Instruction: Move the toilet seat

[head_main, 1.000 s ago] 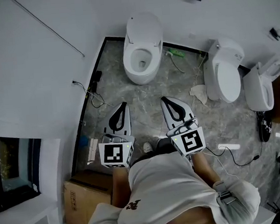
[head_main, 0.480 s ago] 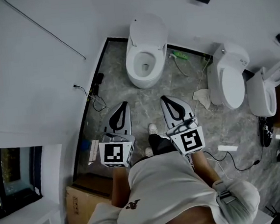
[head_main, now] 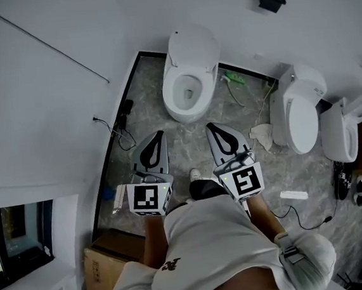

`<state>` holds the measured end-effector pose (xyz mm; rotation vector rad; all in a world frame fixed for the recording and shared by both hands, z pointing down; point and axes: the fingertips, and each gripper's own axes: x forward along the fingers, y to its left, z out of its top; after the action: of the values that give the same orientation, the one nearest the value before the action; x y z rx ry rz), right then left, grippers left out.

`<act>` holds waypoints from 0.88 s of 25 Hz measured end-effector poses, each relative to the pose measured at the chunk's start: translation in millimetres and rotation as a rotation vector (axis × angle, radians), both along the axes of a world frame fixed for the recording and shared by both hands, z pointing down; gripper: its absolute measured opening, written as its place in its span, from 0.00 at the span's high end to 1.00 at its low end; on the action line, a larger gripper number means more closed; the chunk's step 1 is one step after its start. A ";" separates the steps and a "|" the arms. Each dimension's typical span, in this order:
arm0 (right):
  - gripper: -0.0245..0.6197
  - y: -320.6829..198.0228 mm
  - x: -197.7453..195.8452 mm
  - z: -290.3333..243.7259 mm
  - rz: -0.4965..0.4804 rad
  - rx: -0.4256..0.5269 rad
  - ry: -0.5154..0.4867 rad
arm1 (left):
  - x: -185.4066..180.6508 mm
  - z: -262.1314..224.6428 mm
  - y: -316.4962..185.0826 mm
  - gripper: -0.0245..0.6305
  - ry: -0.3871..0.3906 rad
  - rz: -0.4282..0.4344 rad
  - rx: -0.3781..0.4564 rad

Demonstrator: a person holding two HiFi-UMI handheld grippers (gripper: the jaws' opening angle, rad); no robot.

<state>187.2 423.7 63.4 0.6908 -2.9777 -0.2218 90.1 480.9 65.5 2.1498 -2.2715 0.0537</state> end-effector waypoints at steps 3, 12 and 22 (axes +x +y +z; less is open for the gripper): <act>0.93 -21.2 -6.4 -2.5 -0.009 -0.010 -0.017 | -5.7 0.0 -22.4 0.93 -0.002 -0.008 -0.003; 0.93 -70.1 -12.0 -9.0 -0.004 -0.029 -0.038 | -9.1 -6.5 -69.6 0.93 -0.016 -0.004 -0.010; 0.93 -109.0 -47.4 -2.5 0.035 -0.038 -0.034 | -46.1 -5.6 -110.3 0.93 -0.027 0.035 -0.012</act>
<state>139.9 314.6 60.9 0.7494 -2.9904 -0.1526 44.0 370.6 59.9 2.1966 -2.2425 0.0971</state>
